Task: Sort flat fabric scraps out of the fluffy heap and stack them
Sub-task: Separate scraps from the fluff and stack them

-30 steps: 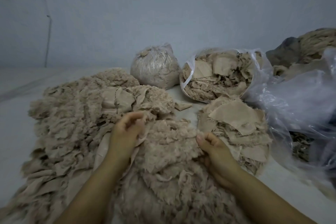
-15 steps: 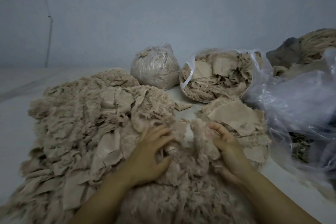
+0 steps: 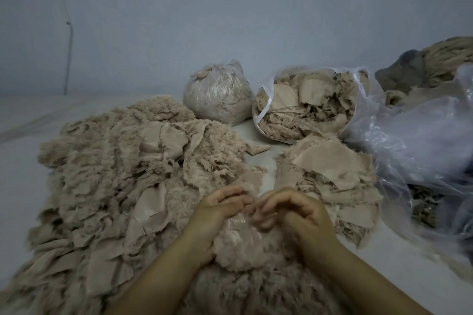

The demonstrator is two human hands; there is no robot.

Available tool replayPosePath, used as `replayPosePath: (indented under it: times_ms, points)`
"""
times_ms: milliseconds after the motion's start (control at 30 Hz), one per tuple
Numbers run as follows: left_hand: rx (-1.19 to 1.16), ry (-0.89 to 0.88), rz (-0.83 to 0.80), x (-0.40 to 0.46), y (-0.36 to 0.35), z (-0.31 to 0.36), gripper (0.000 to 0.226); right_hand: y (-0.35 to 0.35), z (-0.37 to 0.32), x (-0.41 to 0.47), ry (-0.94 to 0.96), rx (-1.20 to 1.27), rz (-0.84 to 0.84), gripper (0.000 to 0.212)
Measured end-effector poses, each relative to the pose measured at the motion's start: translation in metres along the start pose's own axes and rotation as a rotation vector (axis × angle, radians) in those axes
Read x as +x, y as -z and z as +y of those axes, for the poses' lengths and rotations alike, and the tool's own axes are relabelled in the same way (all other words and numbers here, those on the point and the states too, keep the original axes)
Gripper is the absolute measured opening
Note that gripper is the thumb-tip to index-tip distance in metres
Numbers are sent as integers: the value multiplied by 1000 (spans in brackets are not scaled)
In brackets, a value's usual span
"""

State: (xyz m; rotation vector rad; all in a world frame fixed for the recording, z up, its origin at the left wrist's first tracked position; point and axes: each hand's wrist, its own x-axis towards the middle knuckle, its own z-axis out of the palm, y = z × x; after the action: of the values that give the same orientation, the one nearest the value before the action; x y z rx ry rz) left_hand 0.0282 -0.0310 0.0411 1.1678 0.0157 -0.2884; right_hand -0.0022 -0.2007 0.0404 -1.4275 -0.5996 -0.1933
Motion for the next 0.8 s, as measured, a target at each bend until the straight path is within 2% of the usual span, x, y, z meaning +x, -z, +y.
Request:
replayPosePath:
  times_ms: [67, 100, 167, 267, 300, 367, 433, 467, 533, 600, 667, 733, 800]
  points:
    - [13, -19, 5, 0, 0, 1, 23, 6, 5, 4, -74, -72, 234, 39]
    - [11, -37, 0, 1, -1, 1, 22, 10, 8, 7, -123, -140, 282, 31]
    - [12, -60, -43, 0, -1, 4, 26, 15, 10, 8, -285, -221, 193, 10]
    - [159, -77, -159, 0, 9, 9, 50, 16, 15, 5, -457, -438, -85, 25]
    - [237, -55, -226, -1, 14, 12, 58, 14, 16, 4, -433, -533, -139, 19]
    - [428, -10, -344, -7, 20, 14, 61, 11, 16, 4, -325, -596, -142, 10]
    - [646, -47, -305, -10, 21, 13, 55, 12, 17, 4, -227, -508, -52, 16]
    - [661, -97, -232, -9, 20, 13, 49, 12, 16, 4, -191, -425, 6, 17]
    - [449, -166, -81, -6, 18, 12, 29, 13, 11, 5, -186, -239, 72, 17]
    - [231, -186, -13, -4, 17, 15, 8, 12, 9, 5, -265, -87, 59, 17]
    - [191, -183, -38, -4, 16, 15, 15, 8, 9, 4, -302, -97, 29, 14]
    - [226, -135, -121, -8, 13, 12, 28, 5, 11, 4, -265, -218, 42, 13]
    - [246, -84, -175, -10, 10, 7, 32, 2, 12, 4, -212, -268, 76, 15]
